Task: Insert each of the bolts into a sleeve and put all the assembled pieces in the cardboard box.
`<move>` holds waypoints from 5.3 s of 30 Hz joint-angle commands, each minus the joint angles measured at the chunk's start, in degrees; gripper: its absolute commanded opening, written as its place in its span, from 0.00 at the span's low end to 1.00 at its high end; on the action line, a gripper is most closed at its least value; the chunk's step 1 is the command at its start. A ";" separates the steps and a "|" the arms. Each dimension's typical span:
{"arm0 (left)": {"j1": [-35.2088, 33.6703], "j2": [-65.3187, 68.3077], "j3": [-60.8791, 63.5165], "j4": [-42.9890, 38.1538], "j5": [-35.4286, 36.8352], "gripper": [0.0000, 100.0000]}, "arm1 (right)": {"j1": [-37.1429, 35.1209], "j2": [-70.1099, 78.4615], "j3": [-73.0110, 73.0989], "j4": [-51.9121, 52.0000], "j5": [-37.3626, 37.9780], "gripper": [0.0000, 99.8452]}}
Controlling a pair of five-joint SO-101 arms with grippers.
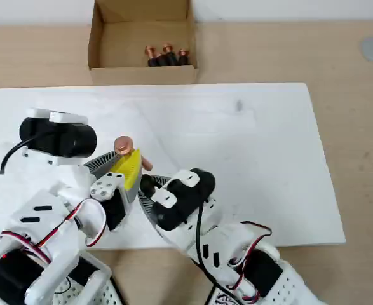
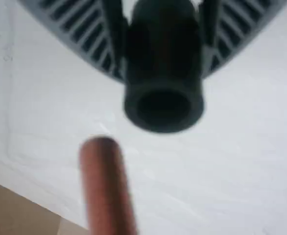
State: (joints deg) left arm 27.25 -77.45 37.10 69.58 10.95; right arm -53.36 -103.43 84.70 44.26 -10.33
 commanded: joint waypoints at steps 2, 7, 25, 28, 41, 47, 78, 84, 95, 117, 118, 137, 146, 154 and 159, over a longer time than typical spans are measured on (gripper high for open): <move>0.53 -0.40 -0.53 1.67 -0.35 0.01 | -0.92 -6.11 -0.13 -0.35 0.44 0.01; 0.53 -0.40 -2.64 3.43 -0.44 0.01 | -0.92 -6.11 -0.13 -0.35 0.62 0.01; 0.53 0.13 -13.27 9.85 -0.18 0.01 | -0.84 -6.11 -0.13 -0.35 0.62 0.01; 2.81 0.13 -12.75 10.11 -0.09 0.01 | -0.84 -6.11 -0.13 -0.35 0.62 0.01; 6.33 -0.04 -7.38 9.41 -3.34 0.01 | -0.84 -6.11 -0.13 -0.35 0.62 0.01; 1.14 0.13 -11.43 8.79 -5.45 0.01 | -0.84 -6.11 -0.22 -0.35 0.62 0.01; 1.05 -0.40 -0.53 5.54 -6.86 0.01 | -0.84 -6.11 -0.48 -0.35 0.70 0.01; 1.14 -0.40 -0.09 5.54 -6.86 0.01 | -0.84 -6.11 -0.57 -0.35 0.70 0.01; 1.14 0.13 -5.80 7.21 -3.78 0.01 | -0.84 -6.11 -0.57 -0.35 0.70 0.01; 5.10 0.13 -4.31 9.14 -3.87 0.01 | -0.84 -6.11 -0.48 -0.35 0.70 0.01; 5.10 0.13 -4.31 9.23 -3.96 0.01 | -0.84 -6.11 -0.48 -0.35 0.70 0.01; 5.01 0.13 -2.37 14.24 -3.60 0.14 | -0.84 -6.37 -0.66 -0.35 0.70 0.01; 5.10 3.38 -16.79 30.77 -2.11 0.17 | 4.44 -6.02 -2.51 -6.86 0.70 0.01; -10.90 5.85 -25.49 30.86 -8.26 0.17 | 17.36 8.22 -14.81 -20.13 0.35 0.01; -24.44 6.02 -11.52 24.70 -20.31 0.06 | 22.02 33.01 -33.27 -26.11 0.35 0.01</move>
State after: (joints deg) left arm 9.85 -72.62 18.20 99.03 -4.00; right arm -33.93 -84.09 65.19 22.81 -9.98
